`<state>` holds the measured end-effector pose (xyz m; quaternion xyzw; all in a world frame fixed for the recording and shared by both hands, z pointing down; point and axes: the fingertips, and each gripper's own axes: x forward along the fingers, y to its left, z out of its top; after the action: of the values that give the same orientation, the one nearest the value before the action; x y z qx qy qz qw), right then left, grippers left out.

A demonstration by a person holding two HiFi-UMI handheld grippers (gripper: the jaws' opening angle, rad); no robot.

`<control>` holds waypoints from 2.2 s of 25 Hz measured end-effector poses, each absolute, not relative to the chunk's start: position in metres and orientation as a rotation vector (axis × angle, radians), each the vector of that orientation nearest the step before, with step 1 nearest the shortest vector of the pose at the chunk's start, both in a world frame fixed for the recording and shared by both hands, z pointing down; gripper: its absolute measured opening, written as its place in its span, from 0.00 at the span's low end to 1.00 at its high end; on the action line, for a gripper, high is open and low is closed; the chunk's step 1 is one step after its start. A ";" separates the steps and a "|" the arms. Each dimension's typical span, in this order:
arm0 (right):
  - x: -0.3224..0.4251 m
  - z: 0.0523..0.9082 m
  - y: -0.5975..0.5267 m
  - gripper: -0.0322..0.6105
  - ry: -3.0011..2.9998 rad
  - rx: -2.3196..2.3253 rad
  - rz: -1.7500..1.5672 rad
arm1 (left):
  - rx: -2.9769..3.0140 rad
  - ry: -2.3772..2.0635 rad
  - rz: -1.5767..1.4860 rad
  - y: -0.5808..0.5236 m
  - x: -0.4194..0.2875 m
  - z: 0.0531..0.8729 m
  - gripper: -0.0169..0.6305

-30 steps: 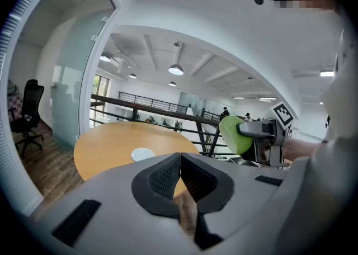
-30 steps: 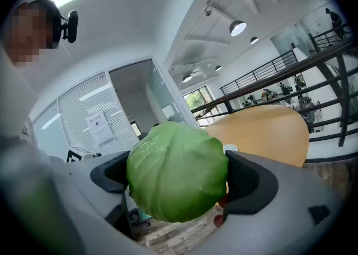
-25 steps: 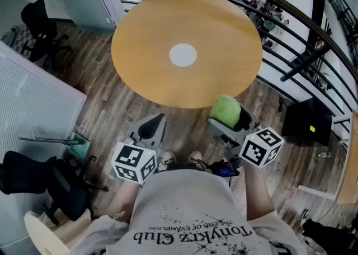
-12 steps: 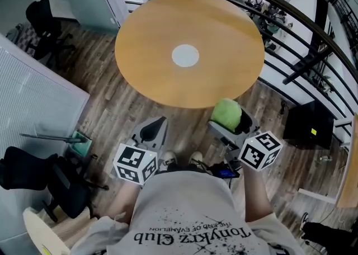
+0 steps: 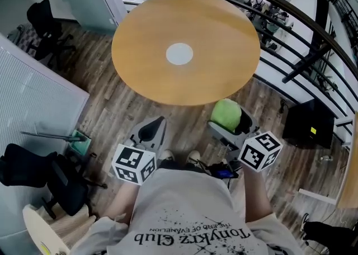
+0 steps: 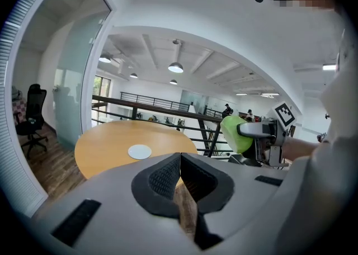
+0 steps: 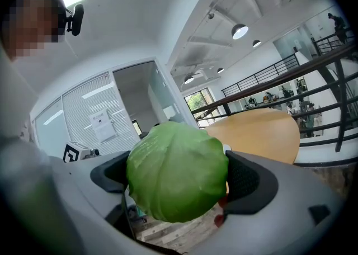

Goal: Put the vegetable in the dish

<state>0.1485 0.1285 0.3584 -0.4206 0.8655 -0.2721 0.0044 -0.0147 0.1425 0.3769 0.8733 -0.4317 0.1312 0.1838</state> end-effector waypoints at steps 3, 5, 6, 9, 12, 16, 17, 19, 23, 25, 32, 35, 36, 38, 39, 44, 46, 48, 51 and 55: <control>0.160 0.363 0.132 0.81 2.724 -1.307 -0.862 | 2.460 -1.222 0.374 0.148 -0.005 0.380 0.06; 0.164 0.365 0.132 0.81 2.733 -1.316 -0.859 | 2.458 -1.221 0.377 0.150 -0.001 0.381 0.06; 0.166 0.366 0.132 0.81 2.735 -1.321 -0.856 | 2.457 -1.220 0.379 0.150 0.000 0.381 0.06; 0.168 0.364 0.127 0.81 2.729 -1.333 -0.839 | 2.459 -1.222 0.378 0.144 0.000 0.380 0.06; 0.162 0.363 0.114 0.81 2.727 -1.342 -0.828 | 2.463 -1.218 0.374 0.130 -0.005 0.381 0.06; 0.157 0.368 0.093 0.81 2.720 -1.366 -0.831 | 2.474 -1.191 0.369 0.105 -0.008 0.386 0.06; 0.156 0.369 0.088 0.81 2.717 -1.375 -0.835 | 2.476 -1.183 0.367 0.099 -0.010 0.387 0.06; 0.153 0.370 0.076 0.81 2.707 -1.391 -0.843 | 2.480 -1.167 0.363 0.084 -0.014 0.388 0.06; 0.145 0.375 0.043 0.81 2.680 -1.423 -0.862 | 2.494 -1.138 0.364 0.044 -0.024 0.392 0.06; 0.138 0.379 0.023 0.81 2.671 -1.453 -0.871 | 2.498 -1.122 0.364 0.020 -0.033 0.394 0.06; 0.111 0.377 -0.043 0.81 2.622 -1.534 -0.868 | 2.560 -1.067 0.358 -0.066 -0.064 0.385 0.06; 0.105 0.373 -0.061 0.81 2.592 -1.573 -0.866 | 2.584 -1.042 0.355 -0.089 -0.072 0.380 0.06; 0.104 0.372 -0.066 0.81 2.585 -1.587 -0.863 | 2.587 -1.034 0.351 -0.096 -0.074 0.379 0.06; 0.103 0.372 -0.079 0.81 2.572 -1.608 -0.853 | 2.590 -1.019 0.349 -0.108 -0.079 0.381 0.06; 0.103 0.372 -0.085 0.81 2.567 -1.617 -0.848 | 2.590 -1.011 0.351 -0.114 -0.080 0.383 0.06; 0.104 0.369 -0.111 0.81 2.569 -1.649 -0.851 | 2.573 -0.991 0.350 -0.137 -0.081 0.384 0.06; 0.106 0.369 -0.114 0.81 2.579 -1.655 -0.844 | 2.570 -0.991 0.349 -0.140 -0.080 0.385 0.06; 0.108 0.370 -0.116 0.81 2.593 -1.656 -0.838 | 2.562 -1.005 0.346 -0.143 -0.081 0.387 0.06; 0.112 0.371 -0.126 0.81 2.614 -1.641 -0.848 | 2.533 -1.037 0.340 -0.152 -0.079 0.386 0.06; 0.118 0.373 -0.144 0.81 2.657 -1.630 -0.873 | 2.495 -1.073 0.341 -0.162 -0.076 0.386 0.06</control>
<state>0.1184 -0.1439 0.3730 -0.5030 0.8199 -0.2692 -0.0479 -0.0756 -0.1619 0.3861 0.8930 -0.3839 0.1219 0.2009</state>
